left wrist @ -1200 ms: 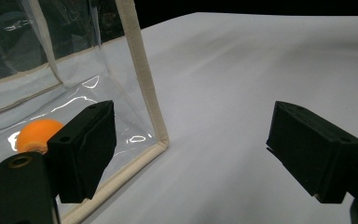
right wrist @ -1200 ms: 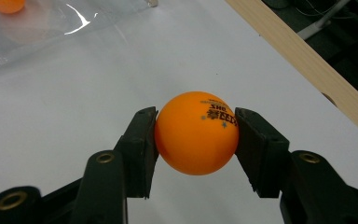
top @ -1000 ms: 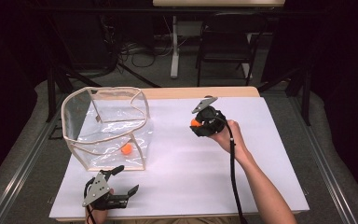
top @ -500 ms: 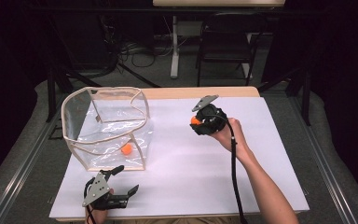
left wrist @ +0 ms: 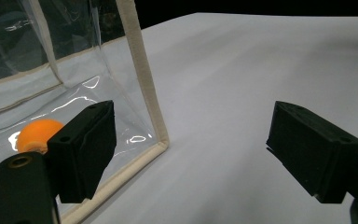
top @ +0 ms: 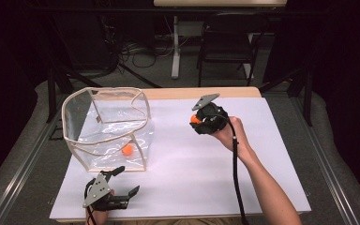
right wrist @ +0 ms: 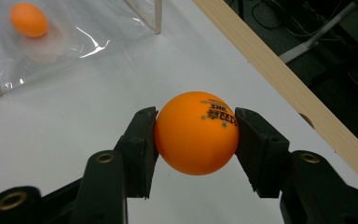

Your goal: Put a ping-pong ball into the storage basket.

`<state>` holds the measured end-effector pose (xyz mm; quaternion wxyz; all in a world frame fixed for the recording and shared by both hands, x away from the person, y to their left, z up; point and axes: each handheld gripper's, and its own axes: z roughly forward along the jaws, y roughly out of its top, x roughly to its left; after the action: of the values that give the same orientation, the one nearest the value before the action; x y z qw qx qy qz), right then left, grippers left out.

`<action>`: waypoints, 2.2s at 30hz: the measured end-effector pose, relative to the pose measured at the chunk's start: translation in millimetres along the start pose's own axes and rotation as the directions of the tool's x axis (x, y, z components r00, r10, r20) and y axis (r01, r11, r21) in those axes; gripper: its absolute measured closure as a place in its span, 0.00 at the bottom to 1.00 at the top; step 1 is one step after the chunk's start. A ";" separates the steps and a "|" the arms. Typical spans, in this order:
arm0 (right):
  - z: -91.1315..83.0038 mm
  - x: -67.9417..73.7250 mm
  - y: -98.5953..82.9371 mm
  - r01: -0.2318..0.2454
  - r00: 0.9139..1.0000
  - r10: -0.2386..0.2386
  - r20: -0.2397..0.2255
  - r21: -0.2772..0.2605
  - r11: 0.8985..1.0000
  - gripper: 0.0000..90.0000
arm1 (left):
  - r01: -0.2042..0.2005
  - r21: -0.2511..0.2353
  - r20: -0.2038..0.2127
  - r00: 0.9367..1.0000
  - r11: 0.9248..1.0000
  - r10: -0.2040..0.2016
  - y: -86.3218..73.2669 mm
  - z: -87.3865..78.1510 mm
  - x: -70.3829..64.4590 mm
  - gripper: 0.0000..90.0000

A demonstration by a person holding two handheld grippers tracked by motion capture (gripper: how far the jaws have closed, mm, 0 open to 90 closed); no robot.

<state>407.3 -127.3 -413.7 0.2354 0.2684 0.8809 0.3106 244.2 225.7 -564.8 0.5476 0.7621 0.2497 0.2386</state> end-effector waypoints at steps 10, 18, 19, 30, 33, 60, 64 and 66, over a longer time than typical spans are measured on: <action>-8.1 1.1 8.5 0.015 1.000 -0.015 0.004 -0.025 1.000 0.56 | 0.000 0.000 -0.001 1.000 1.000 0.000 0.0 0.0 0.1 0.17; -14.3 3.2 15.8 0.029 1.000 -0.028 0.009 -0.046 0.999 0.56 | -0.001 -0.001 0.001 1.000 1.000 0.001 0.0 0.0 0.2 0.17; -14.8 3.5 16.2 0.032 0.999 -0.032 0.011 -0.048 0.998 0.56 | 0.000 -0.001 0.001 1.000 1.000 0.000 0.0 -0.1 0.2 0.17; -23.2 5.9 21.5 0.044 0.999 -0.042 0.018 -0.070 0.997 0.56 | 0.000 0.000 0.000 1.000 1.000 0.000 0.0 0.0 0.1 0.17; -25.3 6.3 23.0 0.048 0.999 -0.047 0.020 -0.077 0.996 0.56 | 0.000 0.001 0.001 1.000 1.000 0.000 0.0 0.0 0.0 0.17; -38.9 13.6 38.0 0.085 0.996 -0.081 0.033 -0.122 0.989 0.56 | 0.000 0.001 0.001 1.000 1.000 0.000 0.1 0.1 -0.1 0.17; -40.0 14.8 40.9 0.093 0.995 -0.089 0.037 -0.128 0.987 0.56 | -0.001 -0.001 0.000 1.000 1.000 0.001 0.0 0.0 0.1 0.17; -40.7 15.2 42.6 0.097 0.995 -0.093 0.037 -0.132 0.986 0.56 | -0.002 0.001 0.001 1.000 1.000 0.002 0.1 0.0 0.1 0.17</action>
<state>386.3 -106.8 -360.4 0.2809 0.2145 0.8662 0.3532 244.2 225.7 -564.8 0.5474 0.7626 0.2487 0.2385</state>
